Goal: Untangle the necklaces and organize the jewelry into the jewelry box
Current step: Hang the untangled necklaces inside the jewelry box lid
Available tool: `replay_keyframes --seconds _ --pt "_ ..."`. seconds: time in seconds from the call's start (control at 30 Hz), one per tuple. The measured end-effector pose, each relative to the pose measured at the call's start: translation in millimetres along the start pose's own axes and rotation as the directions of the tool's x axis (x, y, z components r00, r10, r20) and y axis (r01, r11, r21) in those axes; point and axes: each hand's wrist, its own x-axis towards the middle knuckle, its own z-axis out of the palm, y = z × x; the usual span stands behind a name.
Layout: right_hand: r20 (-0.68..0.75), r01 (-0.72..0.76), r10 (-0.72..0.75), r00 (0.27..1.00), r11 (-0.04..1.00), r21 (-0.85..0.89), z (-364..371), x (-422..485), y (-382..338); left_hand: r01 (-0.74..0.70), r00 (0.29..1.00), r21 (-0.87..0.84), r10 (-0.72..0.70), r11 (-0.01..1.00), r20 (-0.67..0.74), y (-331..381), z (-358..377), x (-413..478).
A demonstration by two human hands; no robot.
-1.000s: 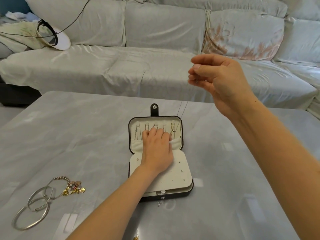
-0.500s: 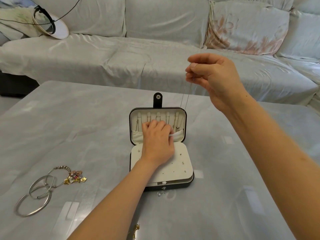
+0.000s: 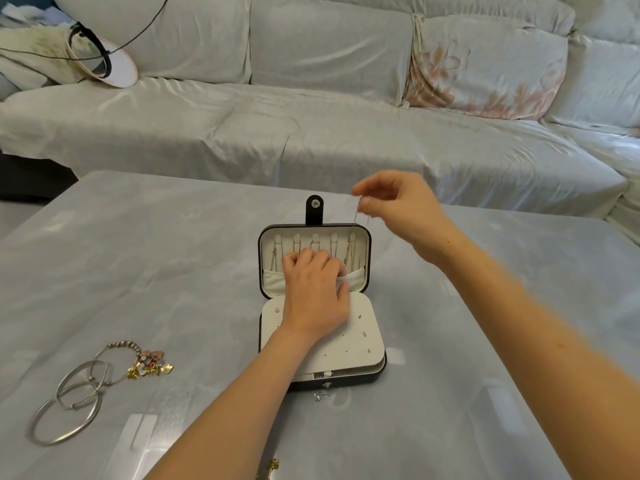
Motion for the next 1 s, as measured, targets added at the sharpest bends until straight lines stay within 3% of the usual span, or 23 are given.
replay_keyframes --seconds 0.2,0.3,0.47,0.57,0.77,0.87,1.0 --pt "0.12 0.149 -0.11 0.987 0.907 -0.393 19 2 33 0.009 1.0 -0.016 -0.009 1.0 -0.002 -1 0 0" --pt "-0.002 0.272 -0.33 0.944 0.782 -0.561 35 -3 52 0.02 0.999 -0.024 -0.019 1.0 0.026 -1 -1 1" --pt "-0.145 0.351 -0.581 0.801 0.652 -0.672 54 -6 72 0.021 0.999 -0.033 -0.019 0.999 0.046 1 -4 2" --pt "-0.172 0.341 -0.664 0.728 0.568 -0.749 57 -3 77 0.019 0.999 -0.05 -0.016 0.999 0.043 1 -6 2" --pt "-0.193 0.259 -0.735 0.65 0.453 -0.853 61 1 85 0.008 0.999 -0.084 -0.003 0.996 0.055 1 -6 1" --pt "-0.255 0.201 -0.712 0.654 0.488 -0.849 60 2 84 0.013 0.998 -0.093 -0.007 0.996 0.065 1 -6 0" --pt "-0.355 0.127 -0.531 0.769 0.673 -0.729 54 7 81 0.012 0.998 -0.093 -0.005 0.996 0.067 1 -5 1"
